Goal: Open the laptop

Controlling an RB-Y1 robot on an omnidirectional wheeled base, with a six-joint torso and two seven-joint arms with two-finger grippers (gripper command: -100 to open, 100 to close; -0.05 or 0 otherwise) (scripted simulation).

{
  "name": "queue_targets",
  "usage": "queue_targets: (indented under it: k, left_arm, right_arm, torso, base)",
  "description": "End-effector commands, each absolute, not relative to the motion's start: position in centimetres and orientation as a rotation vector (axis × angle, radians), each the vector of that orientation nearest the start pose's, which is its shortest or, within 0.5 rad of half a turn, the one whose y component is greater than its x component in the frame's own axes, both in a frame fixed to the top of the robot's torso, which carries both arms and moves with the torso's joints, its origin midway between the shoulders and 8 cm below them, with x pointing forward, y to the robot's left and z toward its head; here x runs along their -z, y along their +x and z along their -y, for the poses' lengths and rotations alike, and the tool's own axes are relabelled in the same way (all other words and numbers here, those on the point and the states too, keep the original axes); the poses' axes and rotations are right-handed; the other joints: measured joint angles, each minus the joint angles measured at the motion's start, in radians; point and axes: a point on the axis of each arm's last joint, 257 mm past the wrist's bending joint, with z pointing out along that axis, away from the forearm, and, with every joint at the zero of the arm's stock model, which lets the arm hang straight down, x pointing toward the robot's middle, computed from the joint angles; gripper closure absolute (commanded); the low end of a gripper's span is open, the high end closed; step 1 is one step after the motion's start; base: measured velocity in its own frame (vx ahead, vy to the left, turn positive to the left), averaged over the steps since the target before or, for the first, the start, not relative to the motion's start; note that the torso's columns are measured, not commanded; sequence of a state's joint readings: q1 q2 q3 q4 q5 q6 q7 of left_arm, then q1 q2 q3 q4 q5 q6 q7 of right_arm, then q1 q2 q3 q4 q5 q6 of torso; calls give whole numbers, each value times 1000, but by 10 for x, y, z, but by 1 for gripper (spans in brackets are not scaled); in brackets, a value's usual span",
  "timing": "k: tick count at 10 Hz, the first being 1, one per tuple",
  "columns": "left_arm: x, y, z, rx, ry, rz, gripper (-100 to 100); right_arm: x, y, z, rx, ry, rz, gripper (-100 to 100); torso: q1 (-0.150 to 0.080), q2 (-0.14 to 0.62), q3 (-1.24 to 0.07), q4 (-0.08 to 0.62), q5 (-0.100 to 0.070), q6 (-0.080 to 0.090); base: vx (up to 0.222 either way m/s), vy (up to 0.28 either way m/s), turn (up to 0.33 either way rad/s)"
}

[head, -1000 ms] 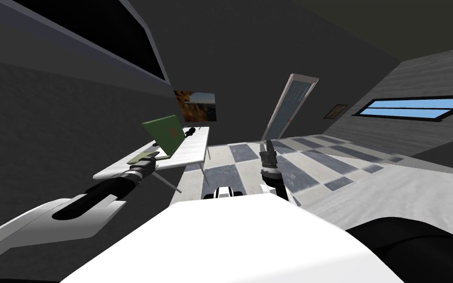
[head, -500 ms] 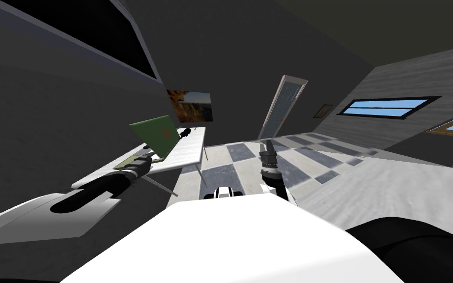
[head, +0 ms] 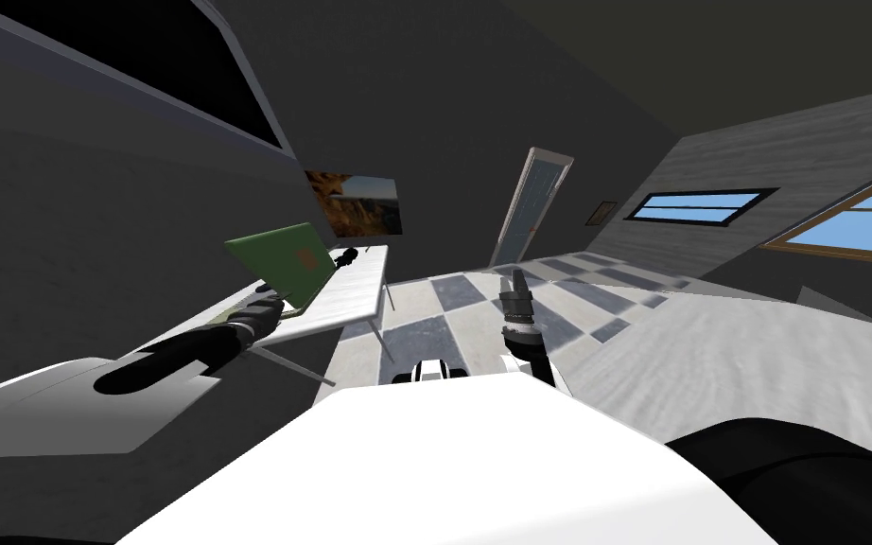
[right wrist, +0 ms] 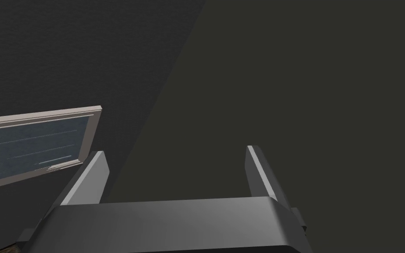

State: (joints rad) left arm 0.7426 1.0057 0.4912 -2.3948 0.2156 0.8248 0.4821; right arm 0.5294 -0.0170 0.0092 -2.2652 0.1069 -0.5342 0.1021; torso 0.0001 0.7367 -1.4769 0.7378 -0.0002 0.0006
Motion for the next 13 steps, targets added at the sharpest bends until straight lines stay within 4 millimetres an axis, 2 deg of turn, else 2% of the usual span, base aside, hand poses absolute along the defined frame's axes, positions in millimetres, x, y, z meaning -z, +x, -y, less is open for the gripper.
queue_targets:
  k: [1,2,3,4,5,6,8,13]
  left_arm:
    - [100,348,-523,322,-1309,-1478,-100]
    - [101,349,-521,335,-1307,-1476,-100]
    - [105,349,-530,325,-1316,-1469,-100]
    - [103,349,-526,328,-1314,-1471,-100]
    - [104,349,-526,328,-1314,-1471,100]
    - [104,352,-515,403,-1362,-1447,100]
    - [104,353,-504,477,-1411,-1422,100]
    - [103,358,-476,663,-1528,-1356,100]
  right_arm:
    - [-13,342,264,-1141,541,-718,0]
    - [-13,342,264,-1141,541,-718,0]
    - [-13,342,264,-1141,541,-718,0]
    - [-13,342,264,-1141,541,-718,0]
    - [-13,342,264,-1141,541,-718,0]
    - [-13,342,264,-1141,541,-718,0]
    - [-13,342,264,-1141,541,-718,0]
    - [-13,342,264,-1141,541,-718,0]
  torso:
    - [0,0,0,0,0,-1]
    - [0,1,1,0,0,-1]
    - [1,2,1,0,0,-1]
    - [2,-1,0,0,1,0]
    - [1,1,0,0,0,-1]
    - [0,2,2,0,0,-1]
    - [8,4,3,1,4,-3]
    - [5,2,2,0,3,-3]
  base:
    - [5,-14,-74]
    - [3,-5,-16]
    - [52,14,-73]
    - [33,11,-23]
    - [0,0,0]
    - [-2,51,-16]
    - [-26,88,-1]
    - [-17,77,2]
